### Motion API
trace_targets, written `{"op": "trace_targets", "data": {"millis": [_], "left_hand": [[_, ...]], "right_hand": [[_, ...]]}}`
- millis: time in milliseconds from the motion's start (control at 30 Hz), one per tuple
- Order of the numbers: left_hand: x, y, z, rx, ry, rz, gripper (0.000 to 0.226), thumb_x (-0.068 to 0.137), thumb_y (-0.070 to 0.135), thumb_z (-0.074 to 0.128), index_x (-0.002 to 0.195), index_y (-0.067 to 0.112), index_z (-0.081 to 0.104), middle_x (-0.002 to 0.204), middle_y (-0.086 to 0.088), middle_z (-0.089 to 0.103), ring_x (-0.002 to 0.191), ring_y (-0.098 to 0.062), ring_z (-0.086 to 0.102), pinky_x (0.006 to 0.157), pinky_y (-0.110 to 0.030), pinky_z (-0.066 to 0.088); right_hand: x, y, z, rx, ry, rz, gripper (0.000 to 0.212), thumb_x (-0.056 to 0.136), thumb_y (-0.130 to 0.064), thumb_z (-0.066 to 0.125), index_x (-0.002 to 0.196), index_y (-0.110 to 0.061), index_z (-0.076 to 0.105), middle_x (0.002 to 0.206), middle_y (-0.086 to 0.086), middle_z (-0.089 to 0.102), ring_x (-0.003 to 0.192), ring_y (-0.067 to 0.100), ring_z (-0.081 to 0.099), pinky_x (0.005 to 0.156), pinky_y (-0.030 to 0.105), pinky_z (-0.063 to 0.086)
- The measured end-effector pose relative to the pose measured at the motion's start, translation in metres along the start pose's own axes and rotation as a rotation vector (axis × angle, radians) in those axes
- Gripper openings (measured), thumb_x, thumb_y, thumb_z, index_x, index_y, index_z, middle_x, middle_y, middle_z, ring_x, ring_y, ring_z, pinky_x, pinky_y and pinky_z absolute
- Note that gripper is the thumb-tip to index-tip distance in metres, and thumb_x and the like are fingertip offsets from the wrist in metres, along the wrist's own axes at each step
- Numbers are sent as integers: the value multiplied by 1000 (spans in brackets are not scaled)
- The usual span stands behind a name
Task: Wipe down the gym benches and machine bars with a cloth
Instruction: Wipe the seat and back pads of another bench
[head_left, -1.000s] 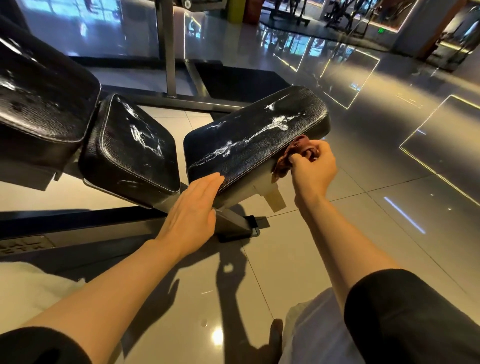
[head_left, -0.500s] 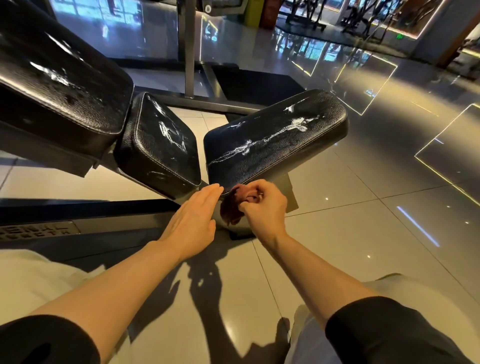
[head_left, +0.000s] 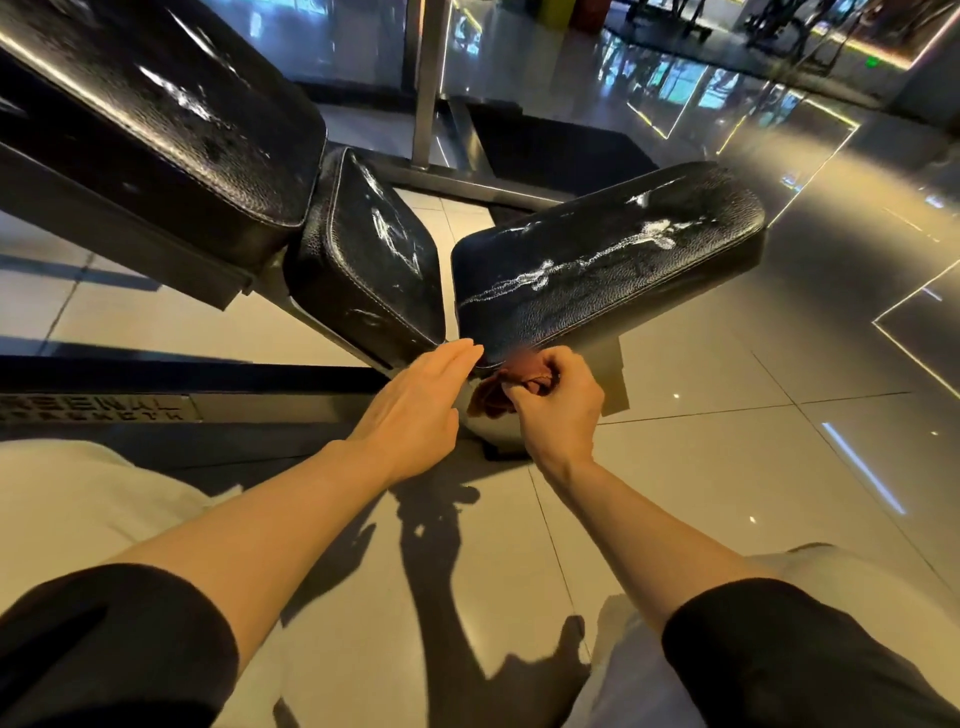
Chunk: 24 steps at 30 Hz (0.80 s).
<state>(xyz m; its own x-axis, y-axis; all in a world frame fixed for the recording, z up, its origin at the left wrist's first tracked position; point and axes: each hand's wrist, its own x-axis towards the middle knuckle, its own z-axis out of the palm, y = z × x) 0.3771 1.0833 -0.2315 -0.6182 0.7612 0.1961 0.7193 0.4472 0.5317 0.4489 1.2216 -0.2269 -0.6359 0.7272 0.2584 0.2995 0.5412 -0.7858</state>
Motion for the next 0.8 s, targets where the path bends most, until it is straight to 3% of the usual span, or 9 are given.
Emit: {"op": "trace_targets", "data": {"millis": [100,233,300,400,467,700,800], "left_hand": [[6,5,3,-9,62,26,69,92,3,52,152,19,23,158,3,23,144,-13,20,113,-22,17],[21,23,10,-51,164,105,64,89,-3,54,148,14,35,152,-1,34,141,-14,27,110,-17,13],[30,36,15,-79,198,149,63,87,-4,56,146,12,38,150,-3,38,139,-15,29,110,-18,15],[47,58,22,-126,236,218,64,84,-6,59,143,10,42,147,-5,42,137,-18,33,110,-24,22],[58,73,27,-161,249,253,65,82,-6,59,142,10,42,147,-6,42,137,-18,34,109,-25,23],[89,104,45,-214,322,256,64,83,-2,61,143,11,42,146,-5,42,137,-16,32,111,-18,16],[95,105,51,-200,338,231,64,82,-1,62,142,11,43,146,-6,43,137,-17,33,111,-26,22]], "right_hand": [[3,1,-14,34,17,46,19,73,-13,75,81,-19,59,86,3,64,79,20,60,76,42,53],[17,-1,-46,89,175,93,21,76,-23,68,77,-32,50,85,-3,62,85,21,60,75,42,54],[28,0,-65,88,244,99,17,75,-27,65,77,-32,49,82,-4,62,86,22,60,71,37,53],[44,2,-92,124,348,95,16,83,-16,65,86,-20,50,76,-10,56,72,5,53,60,12,44],[53,3,-107,151,415,121,15,86,-13,64,89,-17,50,78,-9,55,73,6,53,54,5,40],[77,-4,-125,242,494,158,23,89,-9,57,109,-16,48,101,2,59,89,14,59,55,11,47],[90,-9,-126,239,544,130,22,88,-4,54,106,-17,54,101,4,59,87,15,56,56,8,45]]}}
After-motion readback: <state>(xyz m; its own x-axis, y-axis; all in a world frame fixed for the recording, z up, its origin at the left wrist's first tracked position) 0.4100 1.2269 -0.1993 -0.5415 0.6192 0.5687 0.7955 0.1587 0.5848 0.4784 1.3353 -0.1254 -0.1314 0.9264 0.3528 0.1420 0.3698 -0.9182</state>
